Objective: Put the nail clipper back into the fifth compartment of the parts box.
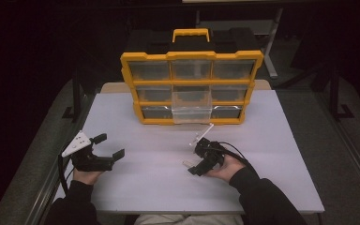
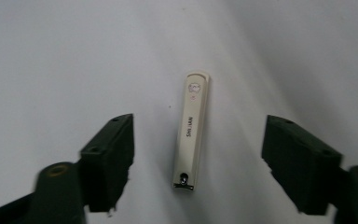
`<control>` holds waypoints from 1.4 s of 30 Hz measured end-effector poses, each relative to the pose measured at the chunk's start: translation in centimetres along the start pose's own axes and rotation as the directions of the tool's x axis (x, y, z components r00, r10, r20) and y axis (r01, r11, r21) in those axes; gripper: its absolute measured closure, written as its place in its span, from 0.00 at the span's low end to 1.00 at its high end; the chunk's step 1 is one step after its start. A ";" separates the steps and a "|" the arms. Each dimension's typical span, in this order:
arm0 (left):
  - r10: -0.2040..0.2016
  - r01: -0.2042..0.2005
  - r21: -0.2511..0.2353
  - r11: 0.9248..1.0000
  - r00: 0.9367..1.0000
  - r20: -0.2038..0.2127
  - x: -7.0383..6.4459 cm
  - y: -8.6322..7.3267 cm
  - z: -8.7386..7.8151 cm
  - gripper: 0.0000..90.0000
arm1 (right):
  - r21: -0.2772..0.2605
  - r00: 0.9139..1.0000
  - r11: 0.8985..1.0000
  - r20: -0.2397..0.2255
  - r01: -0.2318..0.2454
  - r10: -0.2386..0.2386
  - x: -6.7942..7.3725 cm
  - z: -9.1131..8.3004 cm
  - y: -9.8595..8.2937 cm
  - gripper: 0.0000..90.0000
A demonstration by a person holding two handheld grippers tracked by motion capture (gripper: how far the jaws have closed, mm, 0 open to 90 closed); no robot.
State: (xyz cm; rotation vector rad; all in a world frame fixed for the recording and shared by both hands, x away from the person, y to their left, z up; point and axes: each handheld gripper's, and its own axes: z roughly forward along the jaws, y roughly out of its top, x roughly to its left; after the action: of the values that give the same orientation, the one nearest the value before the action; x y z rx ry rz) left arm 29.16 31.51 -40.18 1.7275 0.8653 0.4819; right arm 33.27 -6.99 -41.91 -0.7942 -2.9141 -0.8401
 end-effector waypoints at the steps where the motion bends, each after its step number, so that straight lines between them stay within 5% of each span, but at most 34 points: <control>1: 0.003 -0.003 0.005 1.000 1.000 0.000 0.0 0.0 0.0 0.00 | 0.000 1.000 1.000 -0.006 -0.005 0.005 0.0 0.0 0.0 0.41; 7: 0.000 0.000 0.004 1.000 1.000 -0.002 0.1 0.0 0.0 0.00 | 0.017 1.000 1.000 -0.026 -0.014 0.014 -0.1 0.3 0.0 0.57; 18: -0.001 0.001 0.004 1.000 1.000 -0.006 0.1 -0.1 0.0 0.00 | 0.066 1.000 0.998 0.017 -0.011 0.010 0.4 1.1 0.3 0.83; 29: 0.001 0.000 0.005 1.000 1.000 -0.008 0.1 -0.1 0.0 0.00 | 0.080 0.999 0.996 0.035 -0.044 0.041 0.6 0.9 0.4 0.85; 42: 0.000 0.000 0.003 1.000 1.000 -0.010 0.1 -0.1 0.0 0.00 | -0.013 0.998 0.998 -0.004 -0.068 0.068 0.4 -1.8 0.7 0.85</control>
State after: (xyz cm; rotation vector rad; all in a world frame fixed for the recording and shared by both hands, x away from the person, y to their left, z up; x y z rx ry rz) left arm 29.20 31.58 -40.25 1.7288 0.8736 0.4902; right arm 33.02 -7.25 -39.95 -0.8862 -2.8639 -0.8547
